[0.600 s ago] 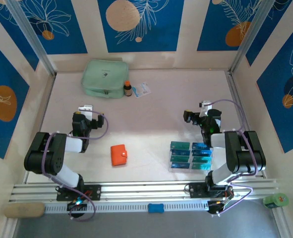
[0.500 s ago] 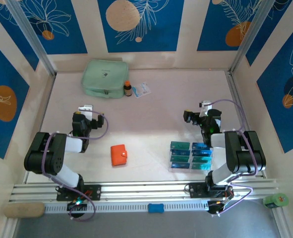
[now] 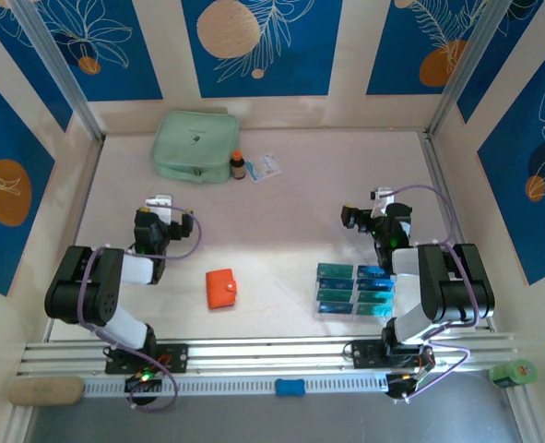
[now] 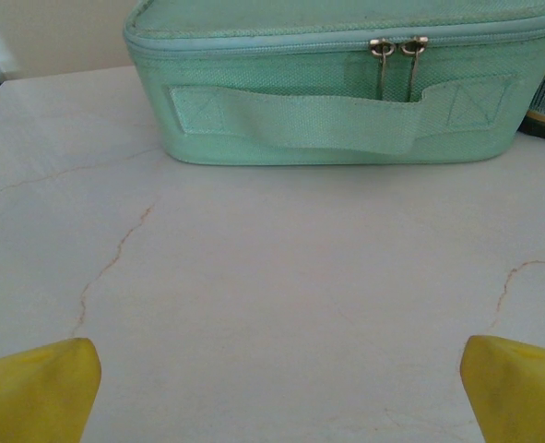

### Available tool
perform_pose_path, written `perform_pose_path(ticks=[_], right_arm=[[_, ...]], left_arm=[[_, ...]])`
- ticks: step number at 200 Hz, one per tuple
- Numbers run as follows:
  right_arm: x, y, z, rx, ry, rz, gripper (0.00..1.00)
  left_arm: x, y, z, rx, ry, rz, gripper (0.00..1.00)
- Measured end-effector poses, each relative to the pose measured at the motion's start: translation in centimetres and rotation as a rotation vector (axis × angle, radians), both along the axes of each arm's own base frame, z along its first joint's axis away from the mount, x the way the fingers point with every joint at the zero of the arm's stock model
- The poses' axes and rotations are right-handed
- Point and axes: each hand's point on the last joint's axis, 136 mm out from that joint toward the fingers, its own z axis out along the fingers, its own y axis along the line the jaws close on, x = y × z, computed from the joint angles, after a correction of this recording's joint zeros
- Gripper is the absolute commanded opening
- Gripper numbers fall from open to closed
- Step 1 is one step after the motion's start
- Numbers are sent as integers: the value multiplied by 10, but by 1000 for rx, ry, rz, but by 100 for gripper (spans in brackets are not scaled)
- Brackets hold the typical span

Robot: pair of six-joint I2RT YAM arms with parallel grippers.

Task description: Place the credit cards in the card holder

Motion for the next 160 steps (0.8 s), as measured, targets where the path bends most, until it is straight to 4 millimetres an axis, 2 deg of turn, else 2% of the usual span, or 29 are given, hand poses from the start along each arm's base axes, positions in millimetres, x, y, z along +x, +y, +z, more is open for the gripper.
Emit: perform_pose_path(ticks=[132,146,160], right_arm=[[-1,-3,-1,-2,33,-18,99],[2,-7,12,-2,42,-37,99],[9,-11,41,7,20,-67,99]], left_arm=[[-2,3,-1,5,13,19,100],[-3,7,2,9,38,37,100],[1,10,17,12,41,57,100]])
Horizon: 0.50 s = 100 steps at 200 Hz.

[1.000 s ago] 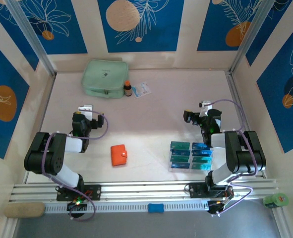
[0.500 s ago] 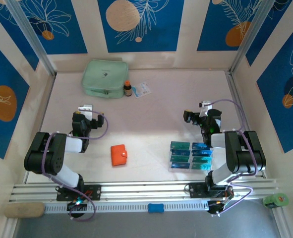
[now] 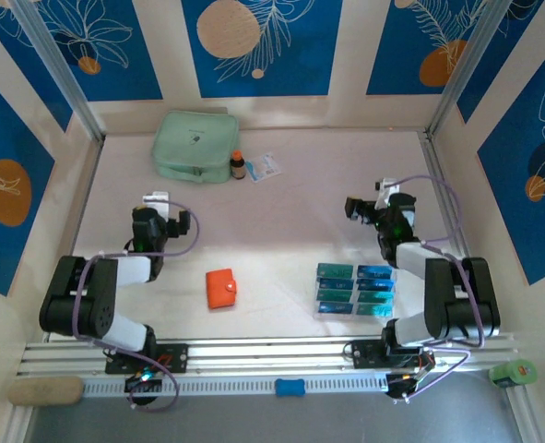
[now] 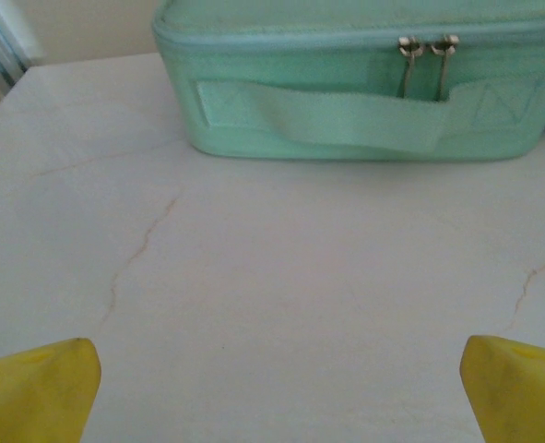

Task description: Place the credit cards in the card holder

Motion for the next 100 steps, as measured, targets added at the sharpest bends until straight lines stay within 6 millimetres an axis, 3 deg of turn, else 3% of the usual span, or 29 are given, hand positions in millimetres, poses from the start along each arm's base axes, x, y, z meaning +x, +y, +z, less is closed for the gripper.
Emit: perform_pose_path(ticks=[37,60,76,100], right_arm=[[13,-21,92,206,-26,-143,99],[0,-24,123,353,-18,-141,99],[-17,-3,125,434,38,-75,99],[-51,51,124,496,150,78,100]], left_arm=[[15,4,72,-34,-80,43,100],[18,2,116,-102,-103,53,100],[14,-2,139,-177,-107,52,100],[0,-13,155,-288,-70,38,100]])
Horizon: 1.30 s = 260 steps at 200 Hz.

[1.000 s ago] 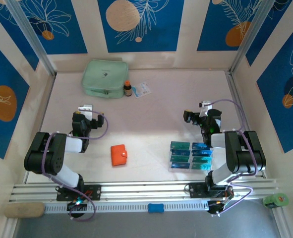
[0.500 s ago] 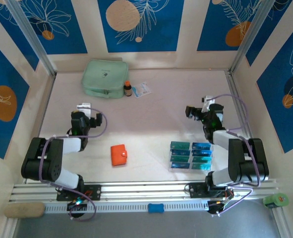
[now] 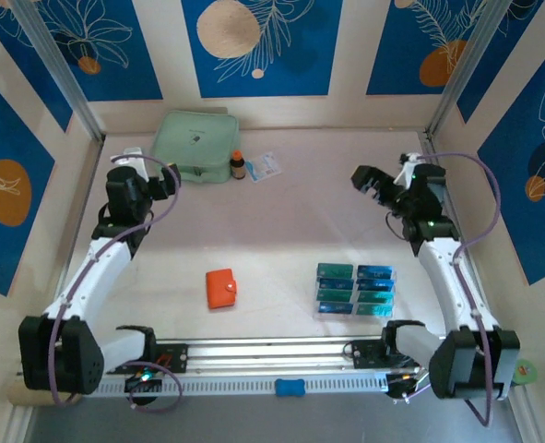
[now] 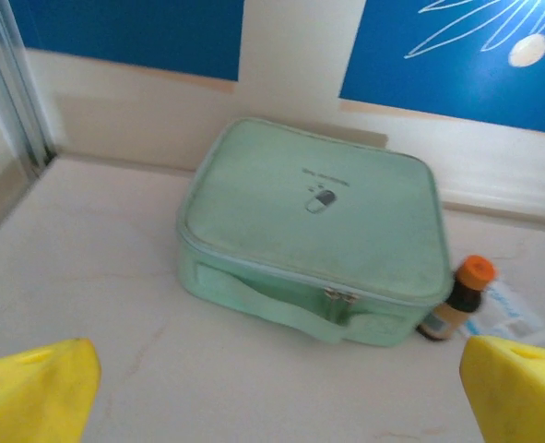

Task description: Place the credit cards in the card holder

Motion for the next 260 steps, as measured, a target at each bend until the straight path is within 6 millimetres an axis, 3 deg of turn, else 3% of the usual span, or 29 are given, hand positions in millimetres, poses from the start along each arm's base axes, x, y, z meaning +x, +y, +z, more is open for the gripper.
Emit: perform_pose_path(ticks=[32,61,96,127,157,174,199,260], right_arm=[[-68,69,-11,24,137,234,94],[-131,104,-33,24,308,383,89],[-203,117,-75,-62,560,469,89],[-250,101,-117,-208,741,439,89],[-276,73,-161,-304,859,331,90],[-284,61,-175,-335,897,266,90],[-283,50,-183,-348,910,174,93],[-272,46,-194,-327,891,66,94]], left_arm=[[-21,-34,-6,-94,87,-78,100],[-37,-75,-21,-117,164,-178,100],[-43,-109,-24,-115,200,-261,100],[-38,-120,-25,-110,213,-283,100],[-37,-123,-28,-110,222,-287,100],[-36,-125,-28,-109,224,-291,100],[-34,-127,-24,-110,216,-294,100],[-32,-130,-19,-113,204,-300,100]])
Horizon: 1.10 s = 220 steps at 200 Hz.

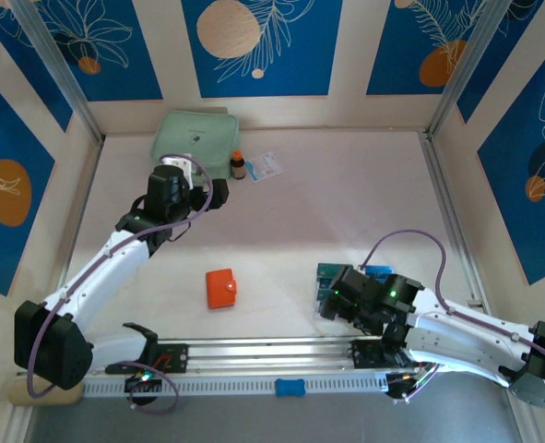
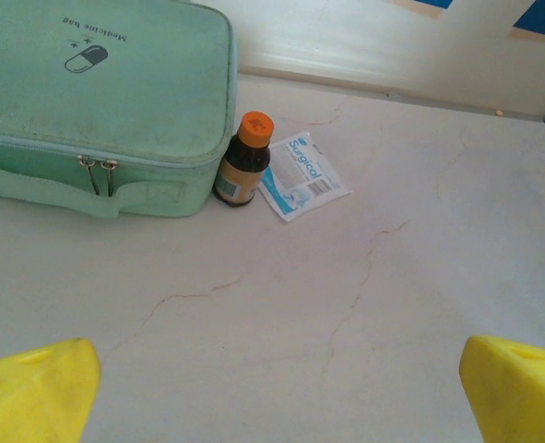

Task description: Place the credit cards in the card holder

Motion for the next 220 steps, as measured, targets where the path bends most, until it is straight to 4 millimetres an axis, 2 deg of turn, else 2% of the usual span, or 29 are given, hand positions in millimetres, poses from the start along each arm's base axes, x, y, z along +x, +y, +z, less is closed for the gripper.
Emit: perform_pose_path(ticks=[41,134,220], right_arm=[[9,7,-7,8,-6,-25,94],[57,23,-5,73,-115,-96,93],[95,22,-19,49,-140,-104,94]], left_arm=[[1,-3,-4,4,9,-6,100],[0,-7,-6,9,14,-16,100],[3,-11,-9,11,15,-22,100]])
